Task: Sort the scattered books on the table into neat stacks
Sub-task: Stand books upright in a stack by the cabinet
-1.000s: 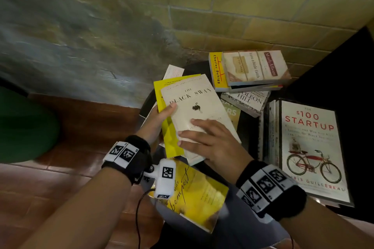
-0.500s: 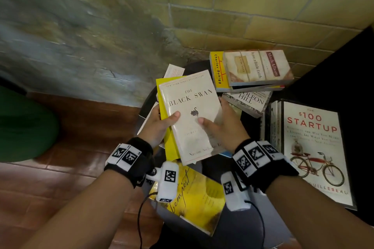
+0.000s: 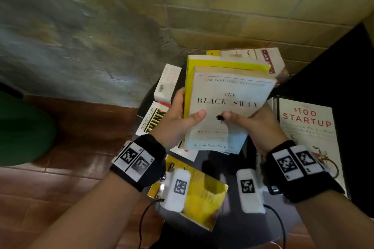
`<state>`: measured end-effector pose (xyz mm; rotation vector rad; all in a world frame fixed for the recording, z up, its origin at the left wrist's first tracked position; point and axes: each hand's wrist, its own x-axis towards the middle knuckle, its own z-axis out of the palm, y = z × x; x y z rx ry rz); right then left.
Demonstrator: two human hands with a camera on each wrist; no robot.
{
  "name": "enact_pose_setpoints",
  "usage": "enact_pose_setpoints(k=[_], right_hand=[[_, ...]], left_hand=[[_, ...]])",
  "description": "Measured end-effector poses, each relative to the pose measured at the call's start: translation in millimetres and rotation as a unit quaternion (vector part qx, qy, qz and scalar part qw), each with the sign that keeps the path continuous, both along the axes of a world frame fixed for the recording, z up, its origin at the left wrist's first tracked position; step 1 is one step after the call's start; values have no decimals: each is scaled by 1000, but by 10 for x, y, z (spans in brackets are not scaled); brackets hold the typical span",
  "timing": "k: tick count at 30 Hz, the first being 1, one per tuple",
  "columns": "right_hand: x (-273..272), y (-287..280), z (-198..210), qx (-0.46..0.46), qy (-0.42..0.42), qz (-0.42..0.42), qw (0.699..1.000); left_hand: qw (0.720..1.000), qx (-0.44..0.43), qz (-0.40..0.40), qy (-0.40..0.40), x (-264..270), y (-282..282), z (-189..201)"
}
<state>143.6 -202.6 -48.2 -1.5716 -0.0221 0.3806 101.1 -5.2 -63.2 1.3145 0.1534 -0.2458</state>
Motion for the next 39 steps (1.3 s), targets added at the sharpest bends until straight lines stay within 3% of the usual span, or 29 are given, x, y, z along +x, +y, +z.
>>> enact_pose_setpoints(k=[8,20,39], right_hand=[[-332,-337,-21,-43,-95,-118,987],[-443,-380,-256,-25,-64,-209,975],[-408,-351,-403,-109,-40,-170,979]], left_hand=[[993,89,-58,-45,150,-341,103],[984,107,-130,-59,359,-501,72],[982,155,-103,-15,398,-584,-211]])
